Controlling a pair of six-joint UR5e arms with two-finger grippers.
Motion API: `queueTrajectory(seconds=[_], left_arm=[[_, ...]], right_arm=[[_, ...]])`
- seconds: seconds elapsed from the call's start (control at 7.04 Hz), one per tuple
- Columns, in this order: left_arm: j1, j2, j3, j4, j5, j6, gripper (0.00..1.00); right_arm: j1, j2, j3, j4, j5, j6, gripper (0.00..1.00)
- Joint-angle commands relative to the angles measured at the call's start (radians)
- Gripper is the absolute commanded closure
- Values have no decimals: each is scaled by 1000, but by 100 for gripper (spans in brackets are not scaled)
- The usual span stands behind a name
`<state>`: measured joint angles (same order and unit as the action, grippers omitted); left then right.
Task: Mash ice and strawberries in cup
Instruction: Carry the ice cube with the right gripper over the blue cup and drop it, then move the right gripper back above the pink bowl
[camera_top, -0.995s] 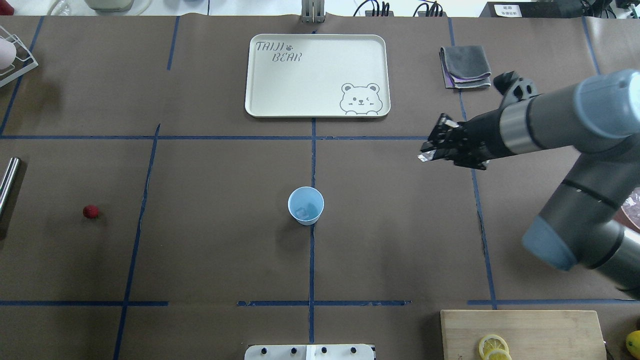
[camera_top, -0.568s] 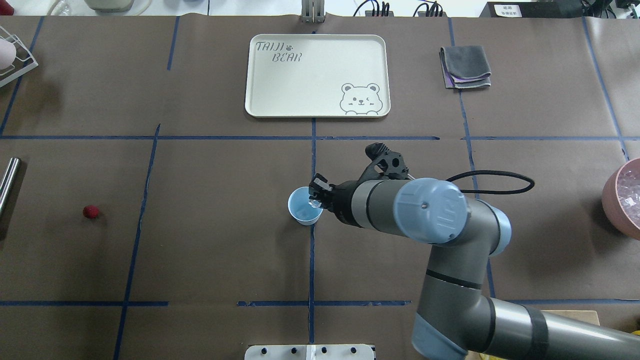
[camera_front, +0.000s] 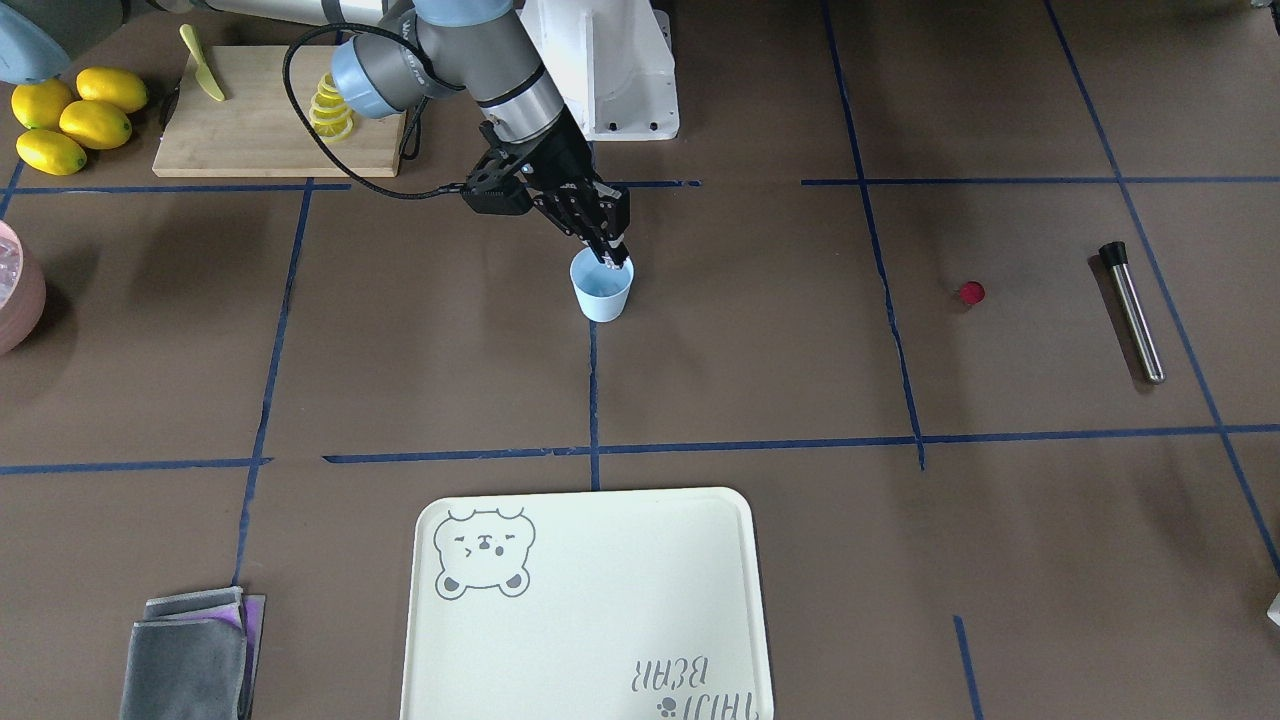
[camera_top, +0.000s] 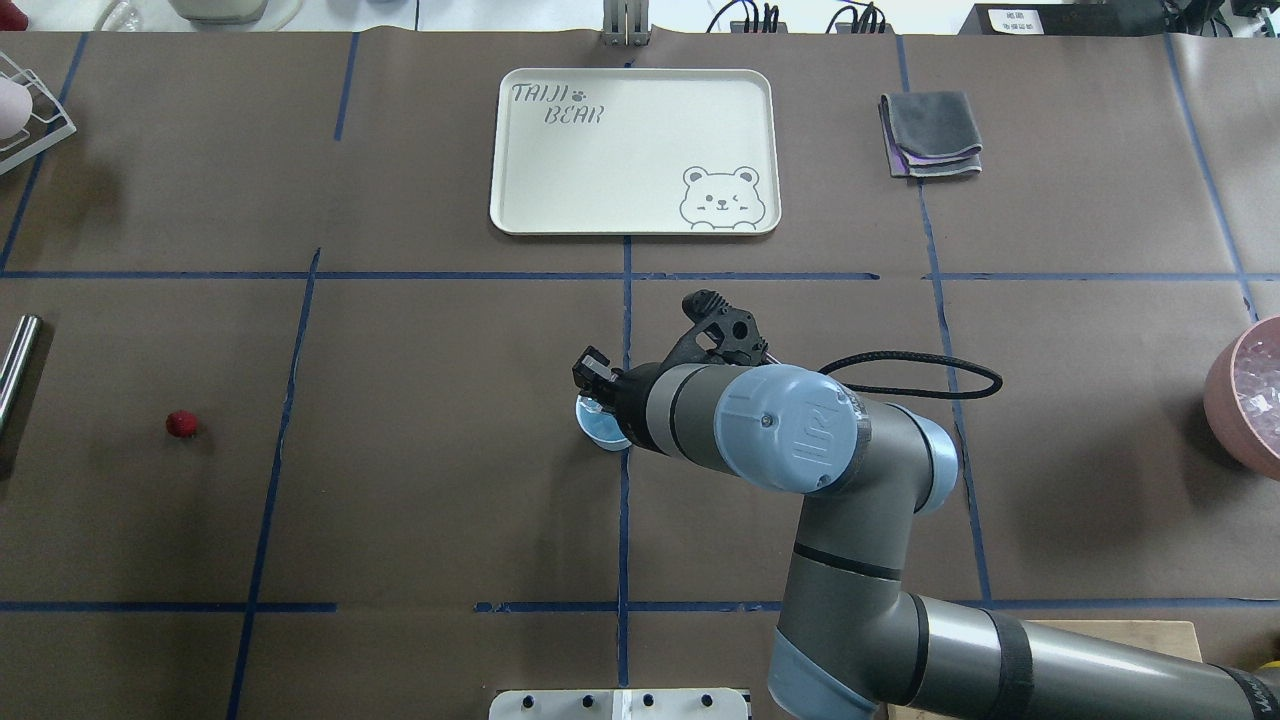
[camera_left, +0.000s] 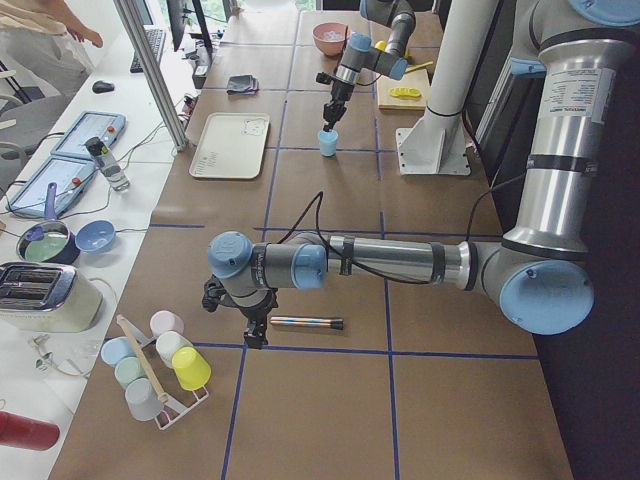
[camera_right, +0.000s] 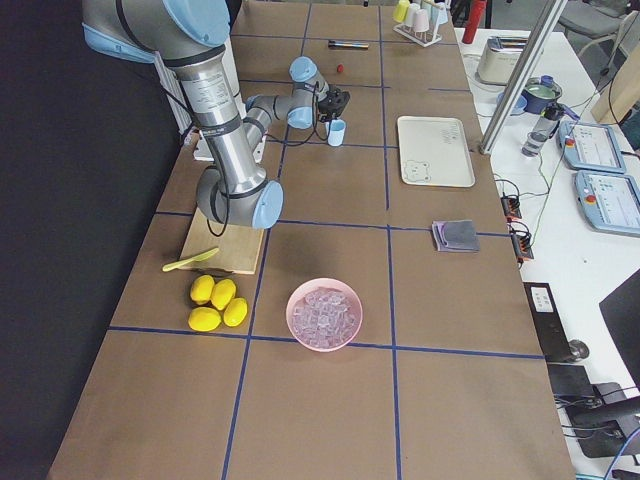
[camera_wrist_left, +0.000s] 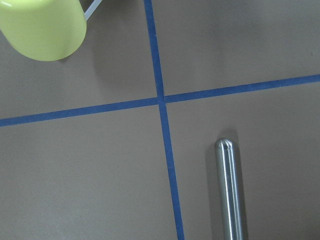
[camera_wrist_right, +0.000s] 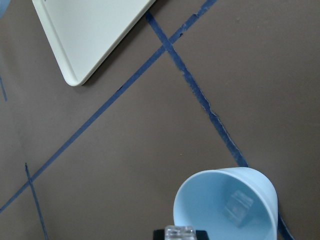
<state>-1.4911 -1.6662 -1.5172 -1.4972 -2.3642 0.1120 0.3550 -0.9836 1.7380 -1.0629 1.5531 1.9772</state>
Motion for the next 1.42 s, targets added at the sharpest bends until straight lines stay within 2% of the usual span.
queueTrajectory(seconds=[0.0,0.14,0.28,0.43,0.57,0.71,0.99,1.28], left_arm=[[0,0,-1,0,0,0,0],[0,0,-3,0,-1,0,0],[0,0,-8,-1,-1,-3,0],[0,0,-6,0,0,-2,0],[0,0,-6,0,0,-2,0],[-1,2,-6,0,0,-2,0],[-2,14,-8,0,0,2,0],[-2,19,-8,0,-1,0,0]], right_arm=[[2,-7,0,-2,1,-1,49],[2,-12,3,-2,1,-1,48],[8,-12,12,-2,1,-6,43],[33,-56,70,-14,13,-12,40],[63,-184,186,-23,43,-20,29],[143,-278,225,-25,162,-62,4],[281,-512,317,-9,354,-311,1],[501,-701,328,-2,572,-659,1]])
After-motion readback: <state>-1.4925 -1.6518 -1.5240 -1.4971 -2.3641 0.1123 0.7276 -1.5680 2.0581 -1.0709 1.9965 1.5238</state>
